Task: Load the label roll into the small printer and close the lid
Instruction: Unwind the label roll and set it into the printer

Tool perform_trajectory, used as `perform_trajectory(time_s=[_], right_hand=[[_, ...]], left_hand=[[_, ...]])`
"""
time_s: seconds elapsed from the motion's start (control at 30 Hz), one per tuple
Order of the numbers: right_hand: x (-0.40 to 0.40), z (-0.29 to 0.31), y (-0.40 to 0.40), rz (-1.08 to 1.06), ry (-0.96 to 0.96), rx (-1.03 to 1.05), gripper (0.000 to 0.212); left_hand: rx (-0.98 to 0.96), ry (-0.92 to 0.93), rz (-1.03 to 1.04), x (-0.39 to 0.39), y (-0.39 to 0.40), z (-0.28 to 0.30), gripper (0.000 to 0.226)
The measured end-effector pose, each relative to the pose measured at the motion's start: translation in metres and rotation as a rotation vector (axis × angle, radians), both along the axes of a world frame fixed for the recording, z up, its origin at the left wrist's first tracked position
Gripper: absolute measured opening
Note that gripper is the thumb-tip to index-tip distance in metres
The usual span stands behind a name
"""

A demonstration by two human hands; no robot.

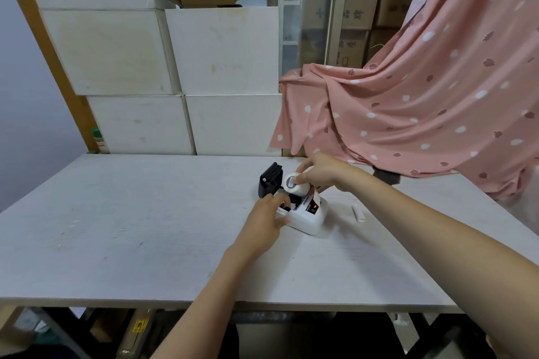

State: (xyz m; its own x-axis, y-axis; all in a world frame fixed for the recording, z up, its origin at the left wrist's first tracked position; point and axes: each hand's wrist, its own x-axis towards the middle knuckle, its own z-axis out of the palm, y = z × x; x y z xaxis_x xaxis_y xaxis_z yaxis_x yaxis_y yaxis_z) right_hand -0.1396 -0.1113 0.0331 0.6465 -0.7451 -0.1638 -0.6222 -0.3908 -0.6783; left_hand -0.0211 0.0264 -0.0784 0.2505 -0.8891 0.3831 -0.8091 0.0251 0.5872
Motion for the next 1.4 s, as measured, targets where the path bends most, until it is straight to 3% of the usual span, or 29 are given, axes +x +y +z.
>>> perform_trajectory(time_s=[0.23, 0.6, 0.9, 1.4], right_hand=[[0.001, -0.002, 0.004, 0.087, 0.113, -0.175, 0.032], [0.018, -0.007, 0.016, 0.261, 0.315, -0.478, 0.046], [0.041, -0.006, 0.025, 0.316, 0.549, -0.509, 0.047], [0.034, -0.005, 0.021, 0.348, 0.547, -0.413, 0.042]], left_hand=[[-0.047, 0.13, 0.037, -0.004, 0.002, -0.007, 0.021], [-0.097, 0.14, 0.07, -0.005, 0.002, -0.01, 0.019], [-0.133, 0.183, 0.068, -0.005, 0.002, -0.01, 0.022], [-0.088, 0.153, 0.062, -0.009, 0.006, -0.01, 0.021]])
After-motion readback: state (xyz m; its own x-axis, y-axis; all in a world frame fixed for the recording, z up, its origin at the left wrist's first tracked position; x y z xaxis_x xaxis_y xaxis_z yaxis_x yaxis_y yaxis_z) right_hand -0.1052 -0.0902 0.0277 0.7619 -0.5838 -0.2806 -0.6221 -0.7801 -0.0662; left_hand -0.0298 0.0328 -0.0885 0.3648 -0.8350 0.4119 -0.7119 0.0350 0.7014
